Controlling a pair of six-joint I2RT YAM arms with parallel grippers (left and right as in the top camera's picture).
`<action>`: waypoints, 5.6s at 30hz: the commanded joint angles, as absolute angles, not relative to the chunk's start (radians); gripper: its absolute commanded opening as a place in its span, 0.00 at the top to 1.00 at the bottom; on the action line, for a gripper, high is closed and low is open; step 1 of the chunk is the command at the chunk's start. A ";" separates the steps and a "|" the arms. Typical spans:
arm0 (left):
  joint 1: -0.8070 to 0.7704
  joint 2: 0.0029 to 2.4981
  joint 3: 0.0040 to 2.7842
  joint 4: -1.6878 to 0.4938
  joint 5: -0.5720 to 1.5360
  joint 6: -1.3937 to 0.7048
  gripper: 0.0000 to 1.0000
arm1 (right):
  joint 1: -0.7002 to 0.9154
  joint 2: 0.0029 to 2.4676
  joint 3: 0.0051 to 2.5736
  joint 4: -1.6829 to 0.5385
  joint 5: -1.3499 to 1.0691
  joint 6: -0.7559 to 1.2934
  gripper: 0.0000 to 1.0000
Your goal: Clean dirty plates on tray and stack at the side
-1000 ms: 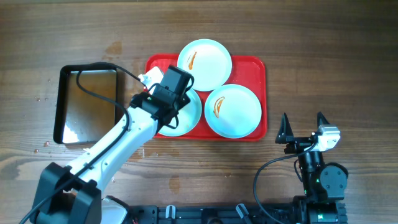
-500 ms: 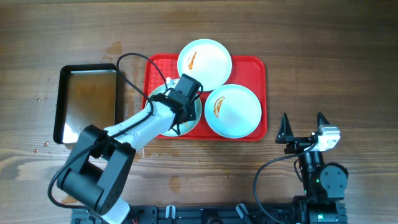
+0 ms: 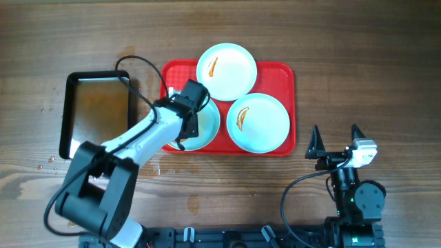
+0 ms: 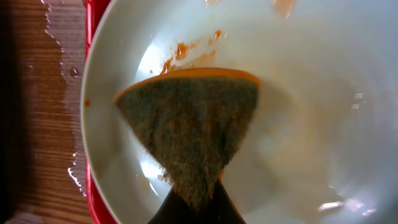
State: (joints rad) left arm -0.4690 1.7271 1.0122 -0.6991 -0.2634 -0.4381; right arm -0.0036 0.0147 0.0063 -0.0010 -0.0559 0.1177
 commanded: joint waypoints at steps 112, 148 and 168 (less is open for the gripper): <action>-0.438 1.615 1.057 -0.737 -0.088 -0.690 0.96 | 0.555 2.163 1.464 -0.598 -0.201 0.380 0.94; -0.395 1.658 0.894 -0.368 0.128 -0.772 0.96 | 0.549 2.163 1.464 -0.596 -0.191 0.455 0.96; -0.455 1.778 0.894 -0.126 0.032 -0.525 0.96 | 0.549 2.163 1.464 -0.591 -0.260 0.308 0.96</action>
